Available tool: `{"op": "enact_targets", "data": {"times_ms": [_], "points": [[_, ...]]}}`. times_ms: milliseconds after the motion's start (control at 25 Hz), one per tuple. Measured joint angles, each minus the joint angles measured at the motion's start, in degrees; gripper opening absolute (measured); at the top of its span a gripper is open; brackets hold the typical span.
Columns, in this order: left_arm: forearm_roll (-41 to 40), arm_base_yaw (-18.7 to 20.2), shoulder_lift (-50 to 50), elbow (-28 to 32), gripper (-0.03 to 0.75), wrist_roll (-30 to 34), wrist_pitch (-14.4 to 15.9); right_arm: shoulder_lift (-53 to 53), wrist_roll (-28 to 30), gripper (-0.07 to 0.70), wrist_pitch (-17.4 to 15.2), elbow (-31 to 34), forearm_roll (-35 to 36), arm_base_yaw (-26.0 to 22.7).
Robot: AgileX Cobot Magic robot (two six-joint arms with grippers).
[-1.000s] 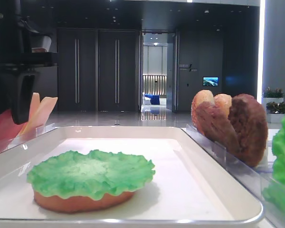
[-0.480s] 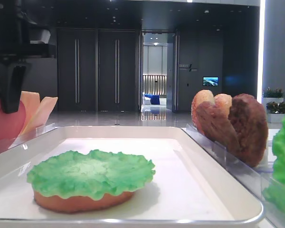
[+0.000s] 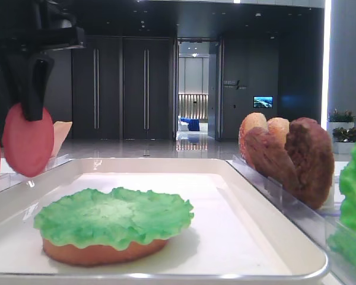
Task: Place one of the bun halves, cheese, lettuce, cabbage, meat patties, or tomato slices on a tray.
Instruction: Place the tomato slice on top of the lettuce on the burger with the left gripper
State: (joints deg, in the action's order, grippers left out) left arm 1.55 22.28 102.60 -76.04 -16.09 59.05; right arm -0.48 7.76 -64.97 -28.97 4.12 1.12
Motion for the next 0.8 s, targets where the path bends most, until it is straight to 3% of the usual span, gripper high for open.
{"op": "enact_targets", "data": {"times_ms": [280, 600, 800], "points": [[0.67, 0.07, -3.45, 0.00, 0.048, 0.13, 1.70, 0.00, 0.00, 0.235, 0.00, 0.00, 0.00, 0.00], [0.76, 0.07, -9.92, 0.00, 0.048, -0.57, 6.85, 0.00, 0.00, 0.235, 0.00, 0.00, 0.00, 0.00], [-0.17, 3.19, -14.42, 1.91, 0.048, -2.86, 7.72, 0.00, 0.00, 0.235, 0.00, 0.00, 0.00, 0.00]]}}
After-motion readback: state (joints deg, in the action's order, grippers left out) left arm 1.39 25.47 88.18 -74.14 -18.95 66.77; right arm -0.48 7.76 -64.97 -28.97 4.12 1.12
